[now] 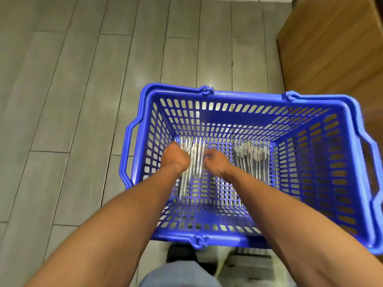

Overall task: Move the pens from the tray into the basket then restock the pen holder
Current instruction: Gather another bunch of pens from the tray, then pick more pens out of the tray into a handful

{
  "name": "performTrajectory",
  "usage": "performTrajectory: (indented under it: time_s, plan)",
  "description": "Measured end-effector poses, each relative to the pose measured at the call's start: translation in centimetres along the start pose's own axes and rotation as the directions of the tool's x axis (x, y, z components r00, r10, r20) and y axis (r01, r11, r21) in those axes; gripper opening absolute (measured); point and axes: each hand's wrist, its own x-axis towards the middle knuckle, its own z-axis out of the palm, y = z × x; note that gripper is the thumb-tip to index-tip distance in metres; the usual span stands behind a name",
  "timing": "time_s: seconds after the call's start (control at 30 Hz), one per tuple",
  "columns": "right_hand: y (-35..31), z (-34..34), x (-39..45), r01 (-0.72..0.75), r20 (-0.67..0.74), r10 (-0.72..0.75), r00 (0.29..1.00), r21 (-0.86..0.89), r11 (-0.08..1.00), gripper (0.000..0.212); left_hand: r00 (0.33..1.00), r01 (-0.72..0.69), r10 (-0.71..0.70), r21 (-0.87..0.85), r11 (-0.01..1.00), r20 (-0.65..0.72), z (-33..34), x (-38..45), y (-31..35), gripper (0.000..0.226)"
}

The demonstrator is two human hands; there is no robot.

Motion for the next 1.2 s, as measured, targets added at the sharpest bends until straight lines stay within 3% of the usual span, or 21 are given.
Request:
performTrajectory:
  time_s: [0.17,0.33,0.43,0.6,0.87,0.97,1.2]
  plan:
    - [-2.5,-3.1,-9.8,-0.032,0.057,0.027,0.998,0.084,0.996,0.041,0.991,0.019,-0.003,-0.121,0.992,0.131,-6.7,-7.1,1.4,0.017]
    - [-7.6,-7.0,-22.2,-0.090,-0.032,0.106,0.994,0.325,0.942,0.027,0.985,0.001,0.035,-0.207,0.978,0.172,-16.0,-16.8,5.5,0.025]
    - [-11.3,-9.8,-30.1,-0.112,-0.039,0.148,0.988,0.471,0.875,0.022,0.955,0.122,-0.005,-0.376,0.918,0.298,-21.6,-22.9,8.9,0.020]
    - [-17.7,-15.0,-42.0,-0.088,-0.047,0.169,0.984,0.699,0.709,0.034,0.908,0.251,-0.019,-0.507,0.825,0.419,-31.1,-33.1,15.2,0.018]
    - [-23.4,-21.6,-57.7,0.084,-0.201,0.170,0.965,0.848,0.523,0.042,0.885,0.170,0.129,-0.569,0.804,0.447,-40.8,-44.1,23.5,0.033]
    - [-23.6,-24.4,-63.5,0.186,-0.273,0.158,0.949,0.888,0.420,0.040,0.845,0.112,0.219,-0.561,0.820,0.489,-41.6,-47.4,27.0,0.033]
    - [-18.8,-28.3,-74.1,0.420,-0.523,0.220,0.824,0.823,0.383,0.040,0.710,-0.017,0.359,-0.495,0.869,0.606,-39.2,-55.3,34.5,0.030]
